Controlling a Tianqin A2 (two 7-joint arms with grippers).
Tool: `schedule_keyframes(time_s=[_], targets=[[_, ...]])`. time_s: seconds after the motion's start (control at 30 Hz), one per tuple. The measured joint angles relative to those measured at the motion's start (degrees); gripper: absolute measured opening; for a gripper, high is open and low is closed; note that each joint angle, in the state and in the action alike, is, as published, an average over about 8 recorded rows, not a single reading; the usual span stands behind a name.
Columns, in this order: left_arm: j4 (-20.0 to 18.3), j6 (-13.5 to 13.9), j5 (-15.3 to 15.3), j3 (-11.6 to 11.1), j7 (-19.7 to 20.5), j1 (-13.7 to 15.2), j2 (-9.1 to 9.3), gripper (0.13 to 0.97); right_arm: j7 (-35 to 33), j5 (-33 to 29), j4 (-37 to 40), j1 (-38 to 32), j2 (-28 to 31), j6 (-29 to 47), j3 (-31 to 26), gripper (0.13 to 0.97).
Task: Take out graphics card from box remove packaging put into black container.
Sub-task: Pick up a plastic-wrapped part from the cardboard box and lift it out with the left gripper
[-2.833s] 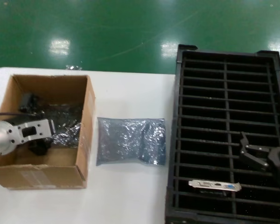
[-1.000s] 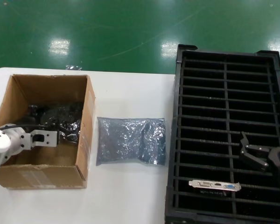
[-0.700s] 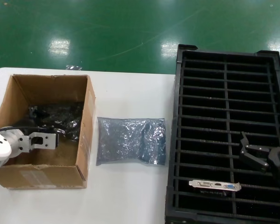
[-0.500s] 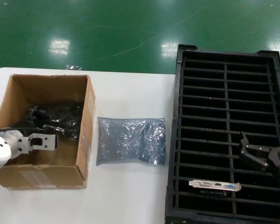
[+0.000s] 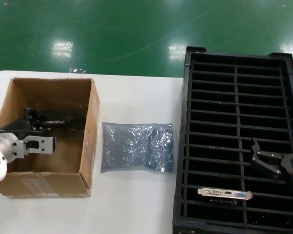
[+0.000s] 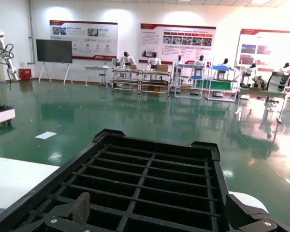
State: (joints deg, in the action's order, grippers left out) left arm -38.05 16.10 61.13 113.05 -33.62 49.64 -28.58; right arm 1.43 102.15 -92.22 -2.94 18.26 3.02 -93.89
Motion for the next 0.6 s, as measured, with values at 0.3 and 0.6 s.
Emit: schedule_keyframes(time_s=[0.3, 0.6], targets=[[-12.8, 1.0, -12.6, -8.0, 8.9, -5.8, -0.62, 0.139, 0.0, 0.0, 0.0, 0.0, 0.0, 0.0, 0.0, 0.966], [-30.0, 5.3, -22.9, -19.7, 15.4, -13.6, 0.72, 0.139, 0.0, 0.0, 0.0, 0.0, 0.0, 0.0, 0.0, 0.966]])
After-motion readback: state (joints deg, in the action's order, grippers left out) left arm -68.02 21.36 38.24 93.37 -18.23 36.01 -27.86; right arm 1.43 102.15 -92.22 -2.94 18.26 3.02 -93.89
